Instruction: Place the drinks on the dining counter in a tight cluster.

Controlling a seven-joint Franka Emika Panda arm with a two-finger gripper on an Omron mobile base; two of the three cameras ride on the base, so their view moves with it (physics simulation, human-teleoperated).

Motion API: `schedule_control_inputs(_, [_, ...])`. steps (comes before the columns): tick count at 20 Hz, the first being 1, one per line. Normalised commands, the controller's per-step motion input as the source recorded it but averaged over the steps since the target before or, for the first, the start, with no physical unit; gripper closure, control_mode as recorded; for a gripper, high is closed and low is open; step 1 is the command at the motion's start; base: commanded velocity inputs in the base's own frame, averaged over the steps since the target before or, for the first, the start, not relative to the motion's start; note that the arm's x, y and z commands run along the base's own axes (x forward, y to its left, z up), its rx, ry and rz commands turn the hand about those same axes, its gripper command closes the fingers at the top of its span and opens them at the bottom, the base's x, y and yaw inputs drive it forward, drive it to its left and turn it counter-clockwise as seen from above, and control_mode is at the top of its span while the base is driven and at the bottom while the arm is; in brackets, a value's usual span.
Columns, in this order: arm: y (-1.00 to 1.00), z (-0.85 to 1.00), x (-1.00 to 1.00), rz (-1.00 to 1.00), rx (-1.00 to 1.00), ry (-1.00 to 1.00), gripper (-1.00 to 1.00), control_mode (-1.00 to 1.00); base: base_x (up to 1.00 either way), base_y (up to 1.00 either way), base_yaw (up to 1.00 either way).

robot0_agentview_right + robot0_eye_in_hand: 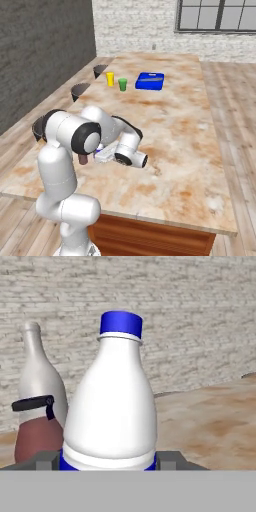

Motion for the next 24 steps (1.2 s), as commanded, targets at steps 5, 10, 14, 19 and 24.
schedule_control_inputs(5, [0.00, 0.00, 0.00, 0.05, 0.00, -0.17, 1.00, -1.00, 0.00, 0.00, 0.00])
schedule_control_inputs(10, [0.00, 0.00, -0.03, 0.04, -0.02, -0.11, 1.00, -1.00, 0.00, 0.00, 0.00])
schedule_control_inputs(14, [-0.08, 0.00, -0.25, 0.04, -0.04, -0.07, 1.00, -1.00, 0.00, 0.00, 0.00])
schedule_control_inputs(19, [-0.05, 0.00, -0.16, 0.05, 0.00, -0.04, 1.00, -1.00, 0.00, 0.00, 0.00])
schedule_control_inputs(24, [0.00, -0.05, -0.12, 0.01, 0.00, 0.00, 1.00, -1.00, 0.00, 0.00, 0.00])
